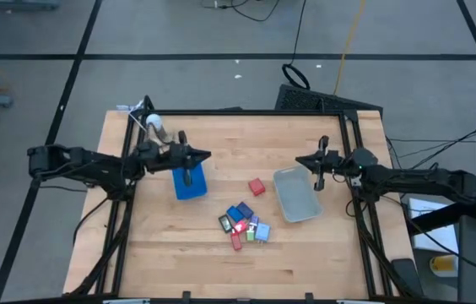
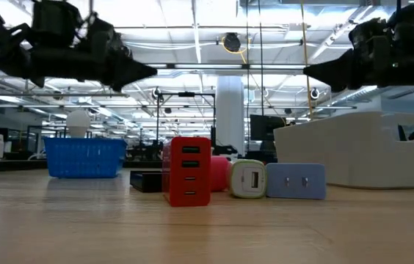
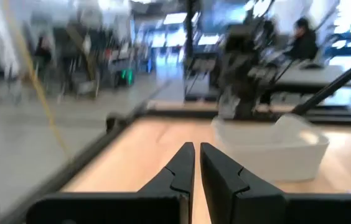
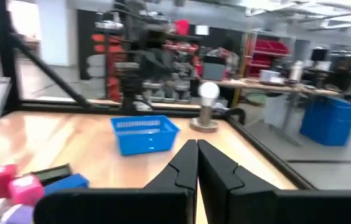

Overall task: Pick & Place Office items
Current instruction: Put the red charger adapter into the grey bin

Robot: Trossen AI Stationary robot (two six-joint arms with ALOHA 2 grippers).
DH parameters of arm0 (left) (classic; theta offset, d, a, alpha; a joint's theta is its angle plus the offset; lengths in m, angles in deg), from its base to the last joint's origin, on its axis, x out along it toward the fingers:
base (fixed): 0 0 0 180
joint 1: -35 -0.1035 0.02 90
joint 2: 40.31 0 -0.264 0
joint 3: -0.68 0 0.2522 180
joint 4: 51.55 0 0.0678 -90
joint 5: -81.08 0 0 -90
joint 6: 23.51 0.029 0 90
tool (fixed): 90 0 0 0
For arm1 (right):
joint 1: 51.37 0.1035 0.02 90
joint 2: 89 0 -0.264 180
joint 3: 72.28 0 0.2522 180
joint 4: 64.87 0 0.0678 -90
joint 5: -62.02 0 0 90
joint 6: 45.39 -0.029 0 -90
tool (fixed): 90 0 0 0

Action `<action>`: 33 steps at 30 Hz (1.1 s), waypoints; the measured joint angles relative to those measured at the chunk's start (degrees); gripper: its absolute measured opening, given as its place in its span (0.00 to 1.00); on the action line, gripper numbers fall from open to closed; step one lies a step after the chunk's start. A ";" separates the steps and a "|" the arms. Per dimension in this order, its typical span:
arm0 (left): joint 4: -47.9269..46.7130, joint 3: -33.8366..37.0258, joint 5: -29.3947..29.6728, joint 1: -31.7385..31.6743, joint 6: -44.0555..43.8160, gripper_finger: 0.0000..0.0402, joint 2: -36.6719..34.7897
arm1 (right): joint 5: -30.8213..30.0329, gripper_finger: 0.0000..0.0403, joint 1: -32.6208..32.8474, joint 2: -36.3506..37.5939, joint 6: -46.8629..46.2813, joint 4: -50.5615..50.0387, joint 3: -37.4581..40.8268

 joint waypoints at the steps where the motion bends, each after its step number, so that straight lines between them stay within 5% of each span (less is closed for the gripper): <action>1: -2.25 -0.58 0.64 0.02 -1.14 0.08 0.48 | -0.06 0.00 -0.37 -0.51 -0.18 0.07 -0.12; 16: -6.98 -7.08 1.79 0.20 -2.09 0.08 3.44 | -0.02 0.00 0.42 -4.99 -2.80 -1.61 -1.19; 26: -10.75 -7.03 1.83 0.50 -5.78 0.08 3.44 | -0.76 0.01 4.99 -11.26 0.12 -26.79 -17.50; 33: -10.33 -7.03 1.83 1.01 -5.89 0.08 3.44 | -2.73 0.16 5.87 -15.00 -3.02 -33.69 -24.32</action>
